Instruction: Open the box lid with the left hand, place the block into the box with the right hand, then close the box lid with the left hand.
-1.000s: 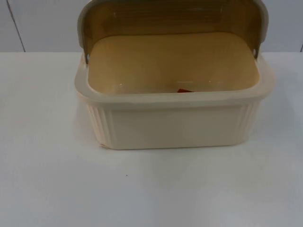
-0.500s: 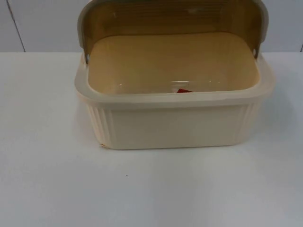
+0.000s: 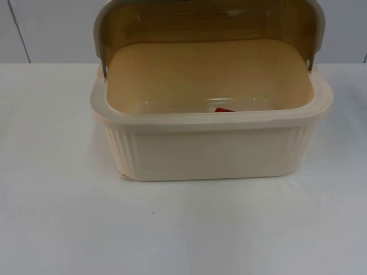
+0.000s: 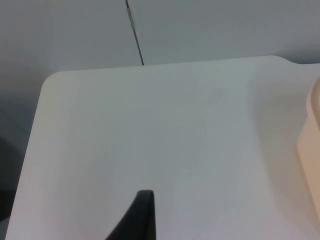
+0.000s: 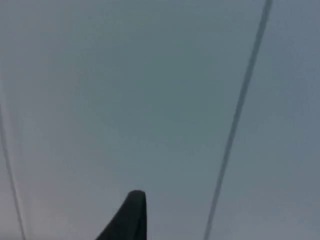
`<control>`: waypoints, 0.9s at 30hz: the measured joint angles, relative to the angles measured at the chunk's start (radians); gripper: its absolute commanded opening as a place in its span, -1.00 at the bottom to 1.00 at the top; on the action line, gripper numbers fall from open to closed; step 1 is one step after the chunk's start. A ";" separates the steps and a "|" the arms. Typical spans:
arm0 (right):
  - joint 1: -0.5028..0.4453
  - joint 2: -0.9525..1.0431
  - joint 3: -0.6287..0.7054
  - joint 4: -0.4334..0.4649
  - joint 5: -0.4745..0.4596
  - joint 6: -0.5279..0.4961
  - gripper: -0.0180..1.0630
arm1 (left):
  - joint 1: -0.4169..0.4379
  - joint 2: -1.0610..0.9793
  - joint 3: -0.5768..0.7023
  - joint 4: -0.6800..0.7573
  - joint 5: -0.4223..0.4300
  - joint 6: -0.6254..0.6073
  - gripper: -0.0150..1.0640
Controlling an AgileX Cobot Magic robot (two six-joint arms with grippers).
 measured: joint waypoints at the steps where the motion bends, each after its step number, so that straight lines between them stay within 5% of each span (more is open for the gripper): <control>1: -0.012 0.000 0.037 0.000 -0.009 0.000 0.88 | 0.000 0.000 0.000 0.000 -0.002 0.000 0.97; 12: -0.022 -0.012 0.368 0.021 -0.107 0.004 0.88 | 0.000 0.000 0.000 0.016 -0.004 -0.039 0.97; 27: -0.021 -0.056 0.386 0.044 -0.165 -0.002 0.88 | 0.000 0.019 0.000 0.047 -0.008 -0.151 0.97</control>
